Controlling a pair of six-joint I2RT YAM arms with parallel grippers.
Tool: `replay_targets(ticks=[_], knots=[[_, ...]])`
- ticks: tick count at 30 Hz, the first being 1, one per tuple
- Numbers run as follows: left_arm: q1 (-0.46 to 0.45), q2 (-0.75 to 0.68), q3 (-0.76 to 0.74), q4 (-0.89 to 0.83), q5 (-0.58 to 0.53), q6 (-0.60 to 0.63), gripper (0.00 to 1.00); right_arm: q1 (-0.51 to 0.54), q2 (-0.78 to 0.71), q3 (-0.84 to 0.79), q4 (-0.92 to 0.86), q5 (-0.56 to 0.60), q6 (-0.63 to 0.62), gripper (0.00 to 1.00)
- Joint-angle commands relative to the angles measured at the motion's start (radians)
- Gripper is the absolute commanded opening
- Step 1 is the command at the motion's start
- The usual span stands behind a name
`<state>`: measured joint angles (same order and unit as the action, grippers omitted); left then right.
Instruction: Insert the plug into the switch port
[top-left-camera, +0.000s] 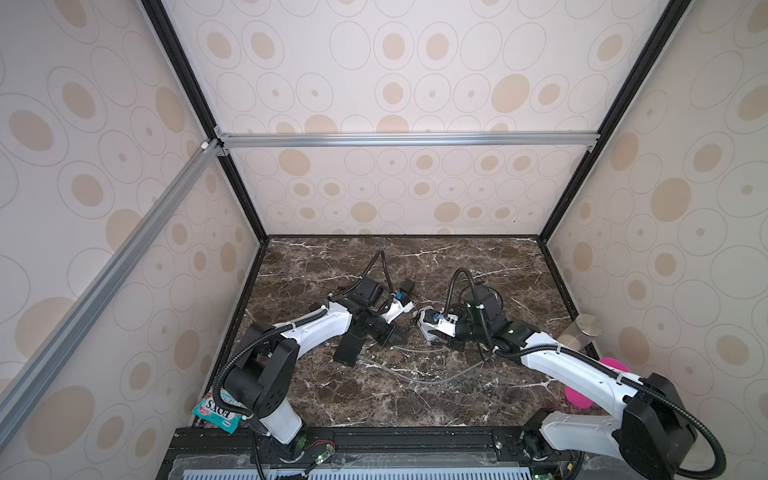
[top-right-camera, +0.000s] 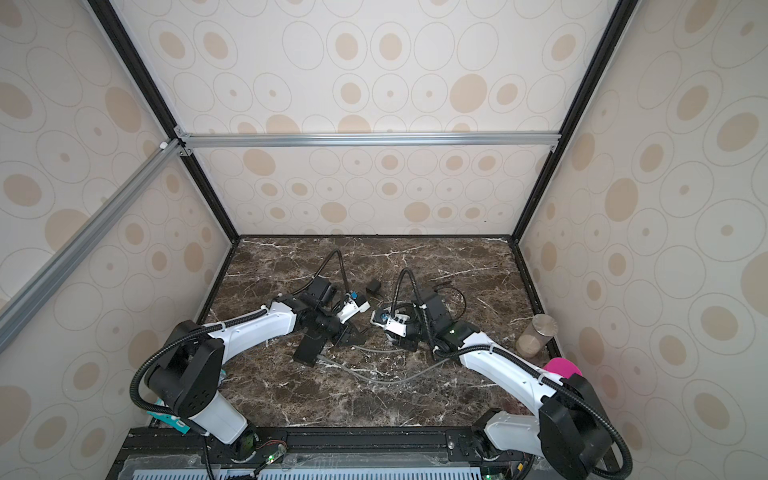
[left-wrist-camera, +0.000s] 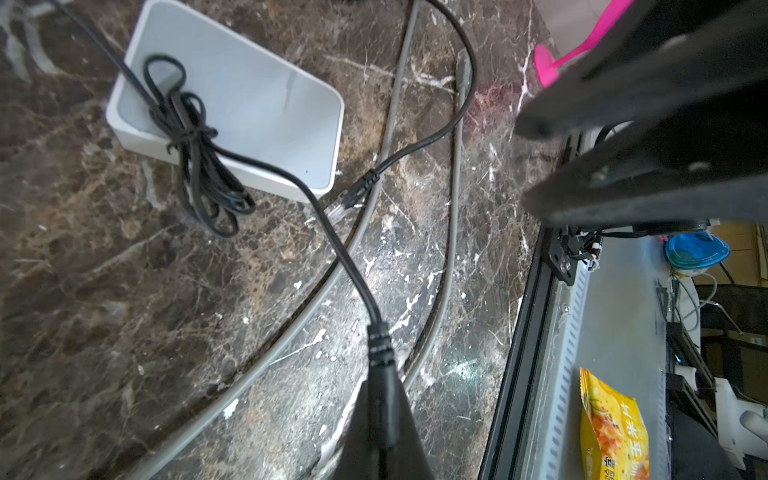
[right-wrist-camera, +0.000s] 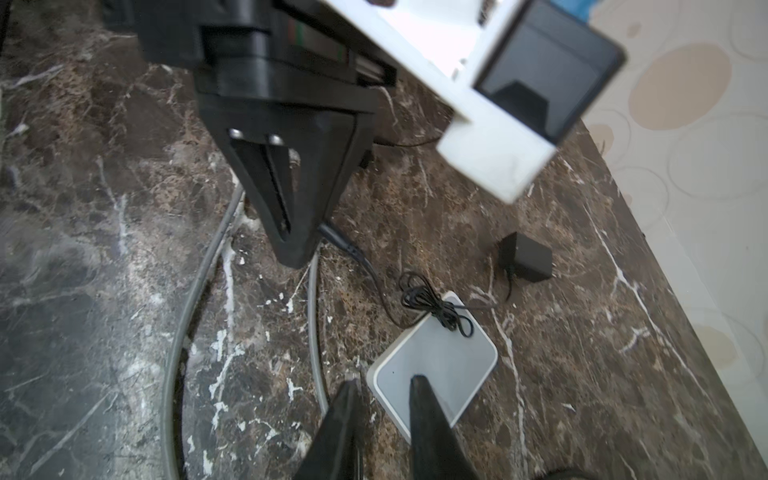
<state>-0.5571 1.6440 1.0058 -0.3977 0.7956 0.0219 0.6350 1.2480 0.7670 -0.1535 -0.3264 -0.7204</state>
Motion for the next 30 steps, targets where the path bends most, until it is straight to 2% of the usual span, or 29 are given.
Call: replay_targets(ticks=[1, 4, 6, 13, 19, 27, 30], knots=[[0.010, 0.020, -0.006, -0.017, 0.061, 0.036, 0.00, 0.033, 0.044, 0.041, -0.036, -0.057, -0.121, 0.23], [0.010, 0.025, 0.000, -0.019, 0.066, 0.036, 0.00, 0.073, 0.067, 0.041, 0.003, -0.017, -0.152, 0.34], [0.011, 0.028, -0.001, -0.020, 0.069, 0.036, 0.00, 0.085, 0.089, 0.053, 0.001, -0.010, -0.163, 0.37], [0.010, 0.046, 0.004, -0.025, 0.099, 0.039, 0.00, 0.104, 0.162, 0.104, -0.023, 0.059, -0.163, 0.35], [0.010, 0.049, 0.004, -0.030, 0.110, 0.046, 0.00, 0.105, 0.201, 0.130, -0.025, 0.102, -0.209, 0.33], [0.010, 0.063, 0.009, -0.043, 0.113, 0.056, 0.00, 0.104, 0.254, 0.186, -0.102, 0.070, -0.297, 0.24], [0.010, 0.063, 0.009, -0.044, 0.114, 0.058, 0.00, 0.105, 0.257, 0.184, -0.088, 0.059, -0.318, 0.24]])
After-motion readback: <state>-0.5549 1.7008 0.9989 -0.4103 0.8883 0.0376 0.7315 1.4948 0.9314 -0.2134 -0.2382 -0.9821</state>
